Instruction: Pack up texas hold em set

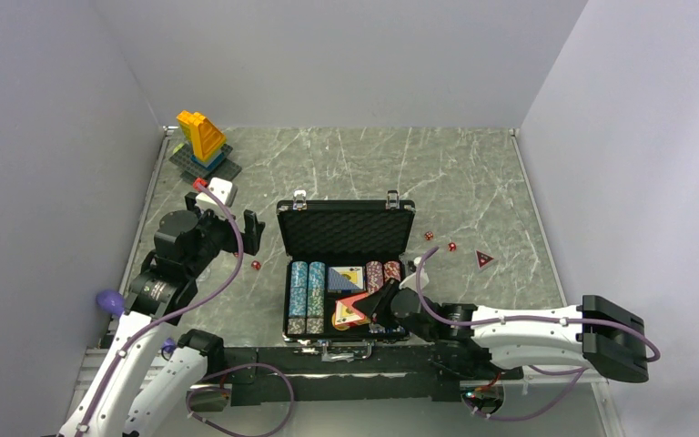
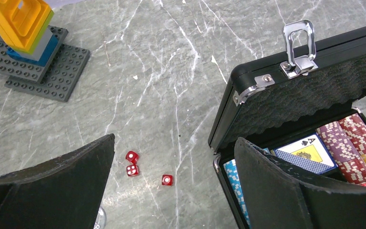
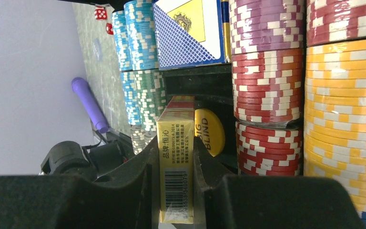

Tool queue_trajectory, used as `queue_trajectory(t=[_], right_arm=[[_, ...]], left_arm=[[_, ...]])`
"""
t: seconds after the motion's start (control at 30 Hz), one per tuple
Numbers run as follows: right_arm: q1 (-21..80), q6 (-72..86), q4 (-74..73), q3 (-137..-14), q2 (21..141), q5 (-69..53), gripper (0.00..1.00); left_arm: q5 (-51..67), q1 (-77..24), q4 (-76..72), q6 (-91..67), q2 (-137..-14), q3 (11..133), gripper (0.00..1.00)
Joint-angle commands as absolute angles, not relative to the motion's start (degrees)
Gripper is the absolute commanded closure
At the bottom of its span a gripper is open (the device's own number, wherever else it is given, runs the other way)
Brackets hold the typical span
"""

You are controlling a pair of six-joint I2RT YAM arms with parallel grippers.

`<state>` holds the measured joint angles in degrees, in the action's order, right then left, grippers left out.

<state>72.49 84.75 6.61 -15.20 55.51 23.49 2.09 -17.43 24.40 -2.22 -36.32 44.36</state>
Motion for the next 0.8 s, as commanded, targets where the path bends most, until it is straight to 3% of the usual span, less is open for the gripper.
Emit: queue_trajectory(t=[0.0, 0.33, 0.77], right_arm=[[72.8, 87.3, 11.3, -15.8, 56.0, 23.1, 1.00], [72.2, 87.7, 14.4, -15.1, 58.9, 21.2, 1.00], [70.8, 85.6, 7.8, -17.7, 58.9, 21.6, 1.00]], left_arm=[[1.9, -17.1, 22.3, -2.8, -36.8, 44.7, 0.01], [2.3, -17.1, 22.3, -2.8, -37.4, 44.8, 0.01], [2.6, -17.1, 22.3, -2.6, -37.5, 44.8, 0.01]])
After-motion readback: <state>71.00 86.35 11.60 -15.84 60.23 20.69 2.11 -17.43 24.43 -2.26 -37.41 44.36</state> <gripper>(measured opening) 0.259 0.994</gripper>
